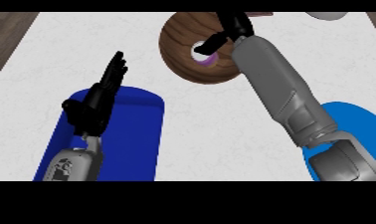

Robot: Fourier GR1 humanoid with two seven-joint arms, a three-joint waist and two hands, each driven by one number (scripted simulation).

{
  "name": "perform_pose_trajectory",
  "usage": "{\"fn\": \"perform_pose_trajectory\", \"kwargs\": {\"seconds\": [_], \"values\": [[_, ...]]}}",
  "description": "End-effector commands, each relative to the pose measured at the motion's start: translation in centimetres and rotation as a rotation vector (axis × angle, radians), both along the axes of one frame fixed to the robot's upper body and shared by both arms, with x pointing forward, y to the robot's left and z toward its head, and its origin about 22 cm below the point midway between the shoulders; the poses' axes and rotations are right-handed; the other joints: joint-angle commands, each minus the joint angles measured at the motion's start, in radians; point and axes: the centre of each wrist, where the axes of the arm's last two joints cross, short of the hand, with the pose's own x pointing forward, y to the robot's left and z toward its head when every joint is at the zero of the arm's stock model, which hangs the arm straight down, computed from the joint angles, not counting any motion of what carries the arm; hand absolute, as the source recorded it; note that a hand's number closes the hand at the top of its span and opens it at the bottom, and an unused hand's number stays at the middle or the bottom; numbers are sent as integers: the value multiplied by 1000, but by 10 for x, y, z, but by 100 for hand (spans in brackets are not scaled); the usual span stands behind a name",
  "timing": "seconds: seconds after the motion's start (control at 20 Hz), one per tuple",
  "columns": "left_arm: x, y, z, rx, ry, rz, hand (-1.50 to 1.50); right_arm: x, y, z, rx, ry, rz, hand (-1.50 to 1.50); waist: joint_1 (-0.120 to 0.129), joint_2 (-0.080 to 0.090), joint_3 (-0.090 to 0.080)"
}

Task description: Pick the can from the plate and place it in the bowl

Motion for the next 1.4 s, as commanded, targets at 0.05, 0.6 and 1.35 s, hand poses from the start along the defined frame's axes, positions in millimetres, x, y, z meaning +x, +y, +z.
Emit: {"fn": "perform_pose_trajectory", "kwargs": {"seconds": [0.05, 0.6, 1.35], "values": [[-3, 2, 0, 6, 3, 6, 0, 3, -2, 9, 191, -96, 11, -150, 0, -2, 0], [2, 12, 18, -12, 19, 38, 0, 15, -47, 46, 446, -50, -43, -150, -34, -17, 0], [6, 2, -4, 7, -3, 43, 0, -7, -141, 3, 542, 46, 102, -150, -40, -16, -1]]}}
